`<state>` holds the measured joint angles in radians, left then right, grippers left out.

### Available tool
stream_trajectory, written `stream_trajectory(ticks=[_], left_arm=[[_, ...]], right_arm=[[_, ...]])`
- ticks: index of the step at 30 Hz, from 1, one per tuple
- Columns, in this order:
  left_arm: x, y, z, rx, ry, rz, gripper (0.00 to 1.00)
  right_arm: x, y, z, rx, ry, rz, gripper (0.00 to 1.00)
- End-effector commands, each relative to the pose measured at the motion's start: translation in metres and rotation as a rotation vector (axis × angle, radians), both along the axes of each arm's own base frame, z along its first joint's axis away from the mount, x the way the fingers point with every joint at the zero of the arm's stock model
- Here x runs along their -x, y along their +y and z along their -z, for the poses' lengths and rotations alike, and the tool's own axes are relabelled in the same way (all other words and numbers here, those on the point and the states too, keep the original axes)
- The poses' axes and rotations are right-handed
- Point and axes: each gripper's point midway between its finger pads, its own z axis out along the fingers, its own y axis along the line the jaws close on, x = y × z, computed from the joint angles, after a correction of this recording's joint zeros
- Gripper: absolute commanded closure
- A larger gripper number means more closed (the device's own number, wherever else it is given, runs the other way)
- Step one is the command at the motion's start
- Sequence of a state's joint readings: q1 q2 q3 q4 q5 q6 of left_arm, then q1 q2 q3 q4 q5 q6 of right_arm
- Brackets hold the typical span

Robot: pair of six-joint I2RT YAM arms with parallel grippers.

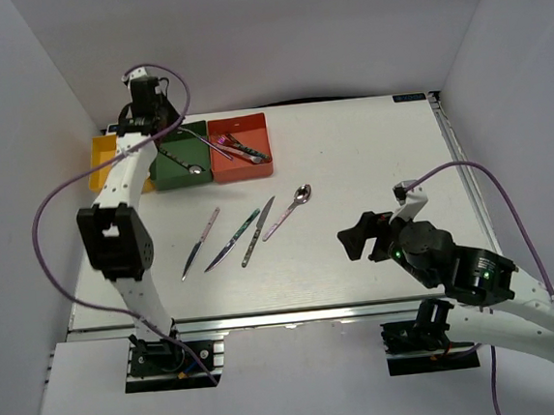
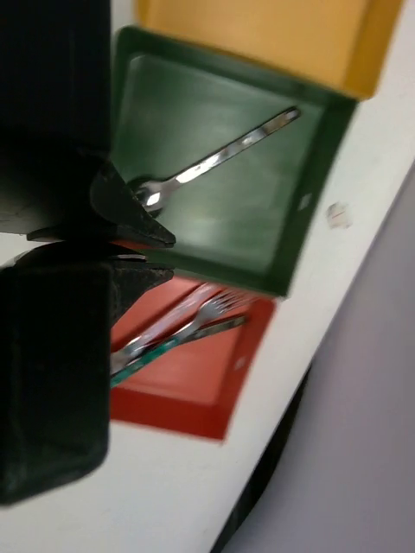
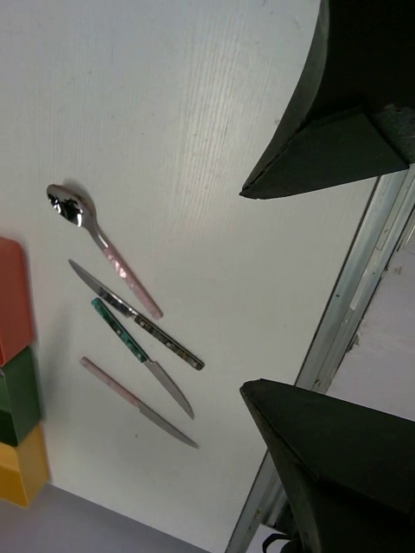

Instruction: Sort the eating utensils into containers

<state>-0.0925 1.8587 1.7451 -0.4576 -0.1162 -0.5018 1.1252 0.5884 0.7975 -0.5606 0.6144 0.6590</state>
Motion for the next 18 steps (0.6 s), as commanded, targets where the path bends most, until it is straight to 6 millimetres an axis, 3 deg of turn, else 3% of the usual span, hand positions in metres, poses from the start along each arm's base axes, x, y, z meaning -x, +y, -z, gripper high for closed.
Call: stream_trajectory(ticks=[1,4,6,7,13,18], left_arm=[[-0.032,0.048,-0.009,-0.102,0.029,-0.107,1.0],[-0.056,0.07,-0.007,-0.125,0.011,-0.149,1.0],[-0.072,0.07,0.0,-0.13,0.004,-0.135,1.0],[-0.077,0.092,0.003,-0.124,-0.006,-0.159,1.0],[-0.086,0.094,0.036,-0.139,0.013,-0.13,1.0],[-0.091,0.103,0.055,-0.161,0.054,-0.125,1.0]], right_arm=[[0.001,-0.018,0.016,0.041,0.029,0.055,0.11],[0.004,-0.02,0.026,0.06,0.044,0.046,0.11],[0.005,-0.019,0.027,0.064,0.045,0.039,0.11],[0.004,-0.019,0.027,0.067,0.044,0.038,0.11],[-0.001,-0.012,0.015,0.08,0.02,0.033,0.11],[-0.001,0.001,0.024,0.101,0.043,-0.001,0.11]])
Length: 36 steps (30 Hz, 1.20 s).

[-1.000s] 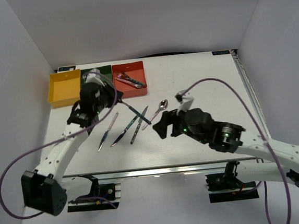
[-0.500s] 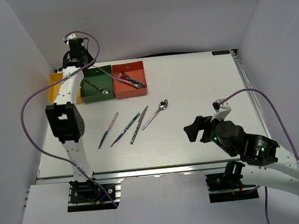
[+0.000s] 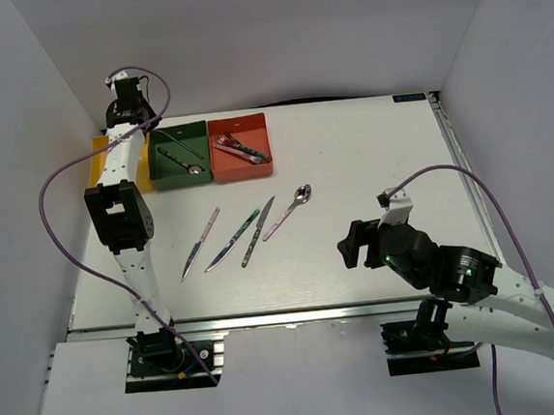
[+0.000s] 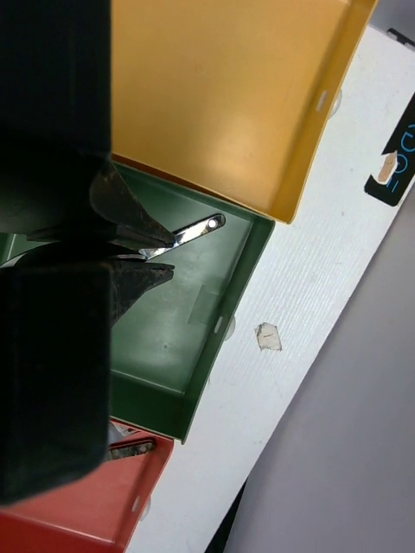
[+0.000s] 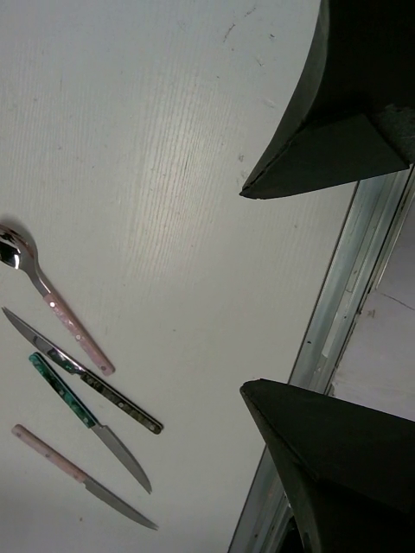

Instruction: Sort the eating utensils into containers

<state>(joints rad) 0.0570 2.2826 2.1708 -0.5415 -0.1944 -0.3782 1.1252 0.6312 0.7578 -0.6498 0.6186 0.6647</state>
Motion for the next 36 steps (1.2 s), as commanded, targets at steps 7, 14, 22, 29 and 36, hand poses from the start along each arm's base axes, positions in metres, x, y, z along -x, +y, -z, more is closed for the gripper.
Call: stream_trajectory(ticks=[7,14,22,29,36], left_arm=[[-0.013,-0.013,0.007,0.059,-0.02,0.085,0.64],[-0.002,-0.032,-0.029,0.07,-0.06,0.127,0.02],[0.106,-0.115,-0.137,0.114,-0.154,0.283,0.02],[0.223,-0.34,-0.038,-0.216,0.077,0.862,0.03],[0.263,-0.386,0.055,-0.312,0.206,1.02,0.15]], right_arm=[[-0.006,0.018,-0.017,-0.043,-0.027,-0.024,0.11],[-0.013,0.018,-0.013,-0.015,-0.058,-0.01,0.11],[-0.072,0.052,0.017,0.097,-0.036,0.173,0.11],[-0.067,0.023,0.034,-0.055,0.1,0.185,0.11],[-0.027,-0.035,0.031,-0.038,0.082,0.215,0.11]])
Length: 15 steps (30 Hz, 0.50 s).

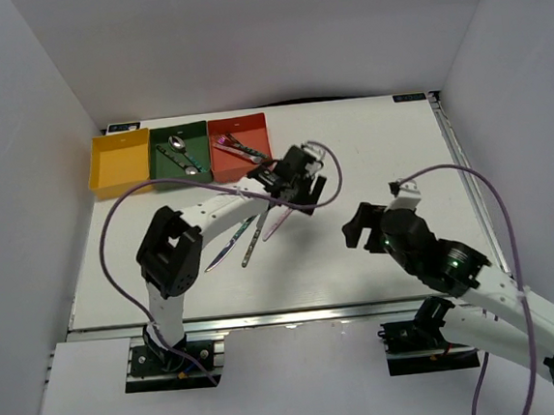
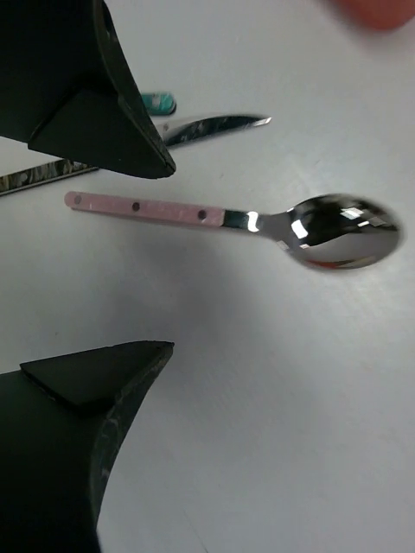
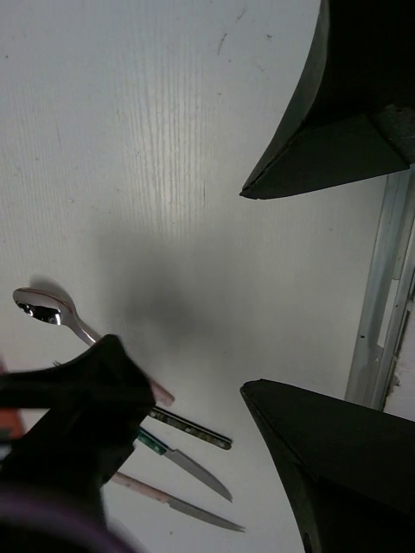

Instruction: Sort the eating utensils into containers

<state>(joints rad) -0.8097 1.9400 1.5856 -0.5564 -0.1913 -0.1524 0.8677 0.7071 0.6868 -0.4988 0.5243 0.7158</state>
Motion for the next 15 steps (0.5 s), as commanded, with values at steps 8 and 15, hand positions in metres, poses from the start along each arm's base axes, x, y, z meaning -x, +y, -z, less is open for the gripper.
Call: stream_trajectory(ticks=[8,15], left_arm=[[0.014,0.011,0.056,-0.075,0.047,0.063,0.24],[0.005,0.019,0.075,-0.096,0.063,0.043,0.24]], right_arm=[[0.037,-0.028,0.02,0.017,0.053,-0.049,0.11],[0.037,-0.019,0.02,0.014,0.055,-0.097,0.11]])
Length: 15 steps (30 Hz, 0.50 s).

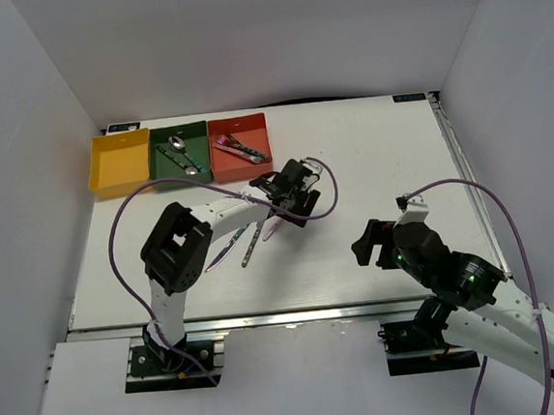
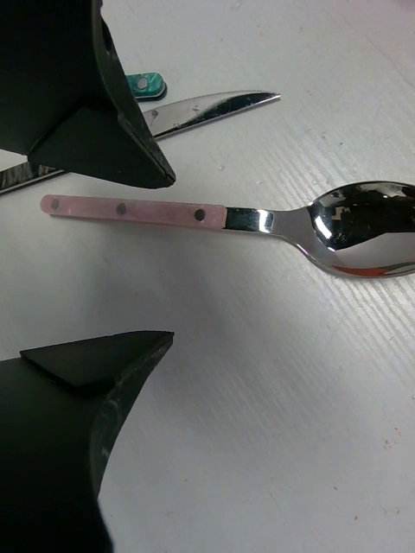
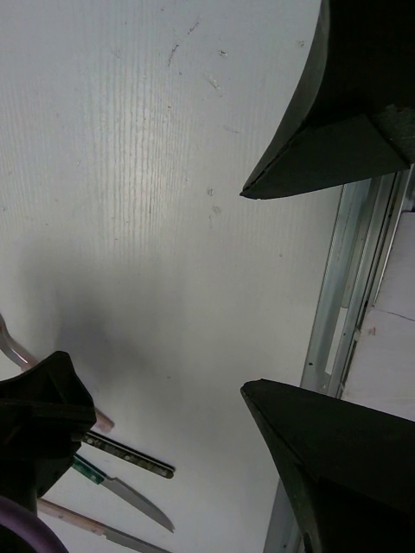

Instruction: Sort the eating utensils into containers

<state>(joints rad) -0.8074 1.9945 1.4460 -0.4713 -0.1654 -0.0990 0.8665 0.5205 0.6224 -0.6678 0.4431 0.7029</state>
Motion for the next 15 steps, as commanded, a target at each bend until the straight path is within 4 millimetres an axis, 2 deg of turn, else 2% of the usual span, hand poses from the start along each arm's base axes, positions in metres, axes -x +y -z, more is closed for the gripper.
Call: stream_trajectory(ticks=[1,4,8,11,12,14,15], left_arm=[[-0.013,0.007,0.01,0.001,-0.007,-0.019,0.24],[-0.021,0.012,0.017,0.028,0.022,-0.036,0.24],[-0.02,0.006,0.034,0.037,0.086,-0.009,0.31],[-0.014,0.006,0.051,0.024,0.133,-0.017,0.58],[-0.01,0.009,0.057,0.012,0.146,-0.023,0.71],[-0.002,0.011,0.062,-0.009,0.154,-0.027,0.86],[0.002,0.014,0.062,-0.015,0.147,-0.03,0.96]], right_arm=[[0.0,0.005,0.0,-0.005,-0.004,-0.028,0.11],[0.0,0.007,0.0,-0.01,-0.004,-0.035,0.11],[0.001,0.008,-0.002,-0.018,-0.008,-0.041,0.11],[0.001,0.007,-0.007,-0.024,-0.016,-0.043,0.11],[0.002,0.007,-0.01,-0.028,-0.02,-0.045,0.11],[0.003,0.006,-0.014,-0.036,-0.03,-0.044,0.11],[0.002,0.005,-0.016,-0.04,-0.037,-0.044,0.11]])
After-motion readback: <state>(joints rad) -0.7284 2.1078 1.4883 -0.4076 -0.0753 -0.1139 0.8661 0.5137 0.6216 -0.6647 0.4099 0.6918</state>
